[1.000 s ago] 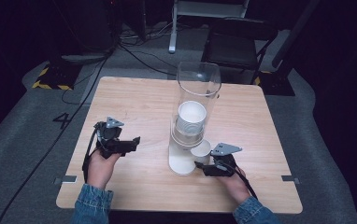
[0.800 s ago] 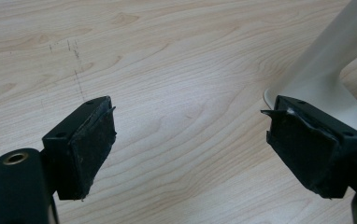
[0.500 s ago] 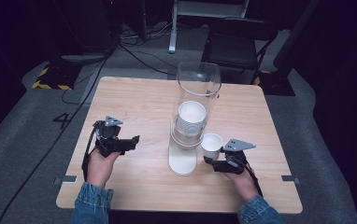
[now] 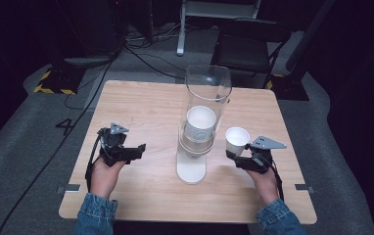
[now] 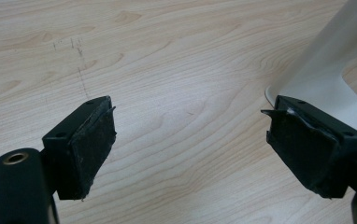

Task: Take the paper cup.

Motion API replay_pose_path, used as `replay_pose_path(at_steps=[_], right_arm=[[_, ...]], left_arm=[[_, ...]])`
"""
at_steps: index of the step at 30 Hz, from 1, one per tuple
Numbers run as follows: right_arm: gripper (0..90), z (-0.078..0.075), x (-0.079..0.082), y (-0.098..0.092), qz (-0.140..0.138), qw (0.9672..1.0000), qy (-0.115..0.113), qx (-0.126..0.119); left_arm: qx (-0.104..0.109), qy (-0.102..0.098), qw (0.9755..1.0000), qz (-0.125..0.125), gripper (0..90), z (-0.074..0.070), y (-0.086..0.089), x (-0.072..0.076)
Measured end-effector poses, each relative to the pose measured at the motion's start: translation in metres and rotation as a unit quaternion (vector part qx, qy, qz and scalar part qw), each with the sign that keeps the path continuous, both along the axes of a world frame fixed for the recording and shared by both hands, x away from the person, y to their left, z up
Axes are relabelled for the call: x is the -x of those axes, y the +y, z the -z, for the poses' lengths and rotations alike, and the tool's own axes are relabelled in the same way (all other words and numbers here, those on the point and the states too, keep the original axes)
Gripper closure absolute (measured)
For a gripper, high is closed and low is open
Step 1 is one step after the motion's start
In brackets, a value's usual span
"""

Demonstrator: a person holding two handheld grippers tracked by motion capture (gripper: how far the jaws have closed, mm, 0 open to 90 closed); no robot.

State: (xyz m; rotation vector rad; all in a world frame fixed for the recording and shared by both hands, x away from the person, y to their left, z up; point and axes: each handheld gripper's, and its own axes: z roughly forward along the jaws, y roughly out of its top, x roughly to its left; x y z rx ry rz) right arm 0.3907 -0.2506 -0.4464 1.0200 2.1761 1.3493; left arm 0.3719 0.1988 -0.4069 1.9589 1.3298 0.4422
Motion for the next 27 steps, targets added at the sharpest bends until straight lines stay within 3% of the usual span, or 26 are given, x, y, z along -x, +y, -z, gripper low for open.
replay_pose_path(at_steps=[4,6,11,16,18,22,24,27], right_arm=[[34.3,-0.004,-0.003,-0.006,0.013,0.9999,-0.002,-0.006],[34.3,-0.006,-0.007,-0.013,0.027,0.9995,-0.014,-0.01],[34.2,-0.007,-0.019,-0.022,0.051,0.9987,-0.003,-0.008],[34.2,-0.005,-0.029,-0.028,0.071,0.9974,-0.001,-0.009],[34.2,-0.001,-0.036,-0.031,0.085,0.9962,-0.015,-0.011],[34.2,0.002,-0.042,-0.034,0.098,0.9949,-0.016,-0.016],[34.2,0.005,-0.045,-0.035,0.105,0.9943,-0.013,-0.014],[34.1,0.01,-0.054,-0.036,0.112,0.9936,0.01,-0.013]], left_arm=[[-0.002,0.001,1.0,0.001,15.4,0.001,0.001,0.002],[-0.003,0.002,1.0,-0.001,15.5,0.001,0.0,0.004],[-0.009,0.001,1.0,0.004,15.5,0.0,0.001,0.011],[-0.011,0.001,0.9999,0.0,15.4,0.002,0.004,0.018],[-0.009,0.001,1.0,-0.002,15.4,0.003,0.007,0.023],[-0.011,0.002,0.9999,-0.007,15.4,0.003,0.01,0.027],[-0.012,0.003,0.9999,-0.01,15.4,0.004,0.012,0.029],[-0.012,0.004,0.9998,-0.014,15.4,0.005,0.014,0.032]])
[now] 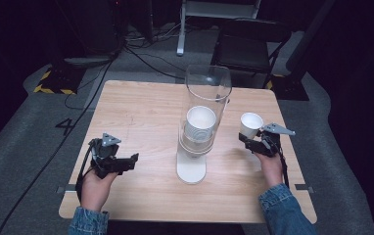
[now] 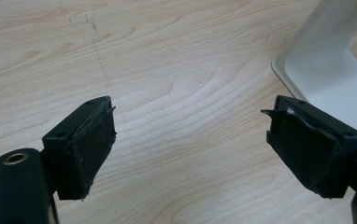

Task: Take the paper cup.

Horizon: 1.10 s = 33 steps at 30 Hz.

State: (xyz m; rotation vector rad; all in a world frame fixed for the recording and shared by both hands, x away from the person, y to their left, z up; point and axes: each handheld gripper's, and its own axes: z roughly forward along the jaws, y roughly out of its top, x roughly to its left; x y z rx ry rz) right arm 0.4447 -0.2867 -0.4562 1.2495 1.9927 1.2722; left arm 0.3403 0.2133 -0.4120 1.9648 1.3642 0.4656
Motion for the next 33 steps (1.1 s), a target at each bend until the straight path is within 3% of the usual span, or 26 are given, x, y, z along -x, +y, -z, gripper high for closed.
replay_pose_path(at_steps=[13,17,24,33], right_arm=[[34.0,0.025,-0.015,0.006,-0.003,0.9979,0.06,0.023],[34.1,0.03,-0.016,0.007,-0.003,0.9971,0.071,0.026],[34.0,0.036,-0.017,0.011,-0.009,0.9956,0.08,0.048],[33.8,0.04,-0.017,0.014,-0.012,0.9939,0.094,0.057]], left_arm=[[-0.003,0.002,1.0,-0.001,15.4,0.001,0.002,0.002],[0.008,-0.001,1.0,-0.003,15.4,0.001,0.003,0.002],[0.004,0.001,1.0,-0.001,15.4,0.001,0.003,0.002],[0.003,0.002,1.0,-0.001,15.4,0.002,0.003,0.001]])
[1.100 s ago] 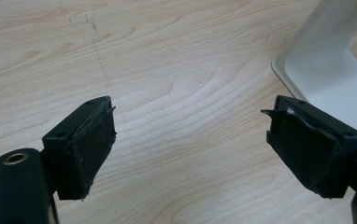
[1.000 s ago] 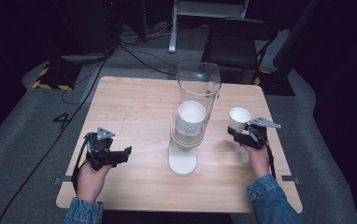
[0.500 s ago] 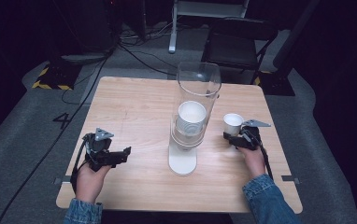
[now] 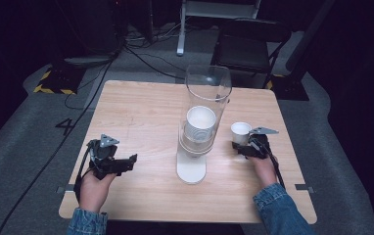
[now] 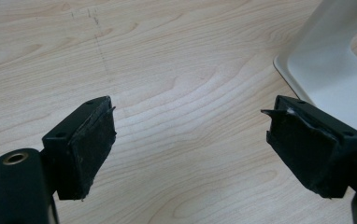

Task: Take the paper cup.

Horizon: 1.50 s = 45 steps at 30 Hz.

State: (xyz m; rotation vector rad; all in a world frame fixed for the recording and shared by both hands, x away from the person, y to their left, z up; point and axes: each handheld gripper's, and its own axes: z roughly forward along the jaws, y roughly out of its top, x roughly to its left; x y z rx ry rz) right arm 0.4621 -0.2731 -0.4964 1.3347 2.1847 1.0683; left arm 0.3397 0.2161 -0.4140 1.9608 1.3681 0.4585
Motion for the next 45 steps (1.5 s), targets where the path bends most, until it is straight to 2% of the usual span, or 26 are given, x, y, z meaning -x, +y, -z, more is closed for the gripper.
replay_pose_path(at_steps=[10,16,18,23,25,30,31,37,45], right_arm=[[32.4,0.003,0.001,0.0,-0.008,0.9998,0.012,0.013],[15.5,0.002,0.002,-0.003,-0.005,0.9996,0.027,0.01],[14.8,-0.001,0.003,-0.004,-0.004,0.9995,0.029,0.009],[10.0,-0.011,0.009,-0.007,-0.007,0.9999,0.014,0.005],[8.0,-0.023,0.016,-0.009,-0.012,0.9999,-0.004,-0.004],[6.9,-0.038,0.025,-0.011,-0.018,0.9995,-0.021,-0.016],[6.7,-0.047,0.03,-0.012,-0.021,0.9992,-0.029,-0.02],[6.5,-0.074,0.045,-0.024,-0.034,0.9965,-0.064,-0.041],[6.3,-0.098,0.062,-0.048,-0.047,0.9921,-0.095,-0.068]], left_arm=[[-0.001,0.004,1.0,0.004,15.4,0.001,-0.002,-0.004],[-0.002,0.006,1.0,0.006,15.4,0.002,-0.003,-0.007],[-0.004,0.004,1.0,0.007,15.4,0.001,-0.004,-0.007],[-0.002,0.003,1.0,0.009,15.4,0.0,-0.005,-0.009],[-0.001,0.004,0.9999,0.013,15.4,0.0,-0.006,-0.011],[0.0,0.001,0.9999,0.013,15.4,-0.001,-0.008,-0.012],[-0.001,0.001,0.9999,0.016,15.4,-0.001,-0.007,-0.012],[0.003,0.001,0.9999,0.014,15.4,-0.002,-0.004,-0.012],[0.013,-0.006,0.9997,0.021,15.4,-0.008,0.001,-0.011]])
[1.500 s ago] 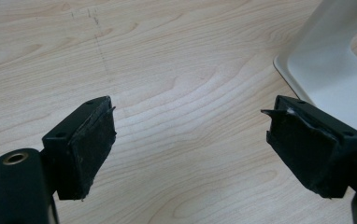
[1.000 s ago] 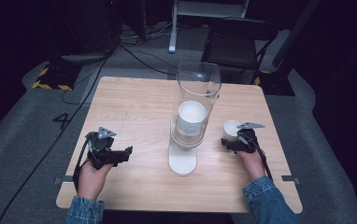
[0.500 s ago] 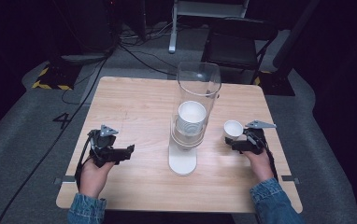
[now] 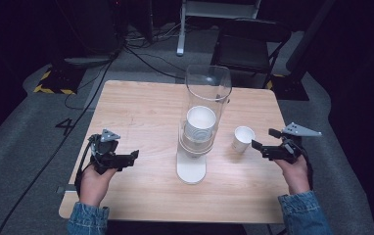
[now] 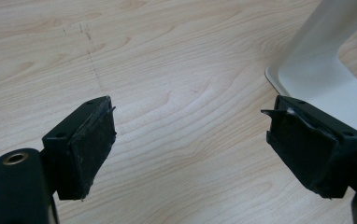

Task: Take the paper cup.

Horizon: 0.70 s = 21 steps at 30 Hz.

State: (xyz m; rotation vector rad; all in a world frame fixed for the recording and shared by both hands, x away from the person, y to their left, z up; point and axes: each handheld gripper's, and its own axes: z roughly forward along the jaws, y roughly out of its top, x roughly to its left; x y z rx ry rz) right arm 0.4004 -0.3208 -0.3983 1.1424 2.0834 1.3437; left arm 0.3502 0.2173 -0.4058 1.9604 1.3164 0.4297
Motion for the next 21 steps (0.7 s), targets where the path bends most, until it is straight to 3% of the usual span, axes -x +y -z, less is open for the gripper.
replay_pose_path(at_steps=[5,7,10,14,18,21], right_arm=[[6.8,-0.009,0.01,-0.013,0.001,0.9999,-0.012,-0.002],[7.4,-0.011,0.011,-0.016,-0.001,0.9999,-0.012,0.0],[15.3,-0.014,0.017,-0.025,0.004,1.0,0.004,0.003],[14.8,-0.016,0.023,-0.033,0.016,0.9997,0.005,0.015],[14.8,-0.014,0.025,-0.04,0.014,0.9993,0.002,0.034],[14.9,-0.007,0.024,-0.052,0.022,0.9989,0.013,0.04]], left_arm=[[0.002,0.0,1.0,0.008,15.4,0.001,0.003,0.0],[0.002,-0.001,0.9999,0.01,15.4,0.001,0.004,0.0],[0.002,-0.004,0.9999,0.015,15.4,0.001,0.005,0.0],[0.01,-0.005,0.9998,0.016,15.4,0.002,0.008,0.0],[0.005,-0.003,0.9999,0.016,15.4,0.003,0.01,0.0],[0.003,-0.004,0.9999,0.013,15.4,0.004,0.012,-0.001]])
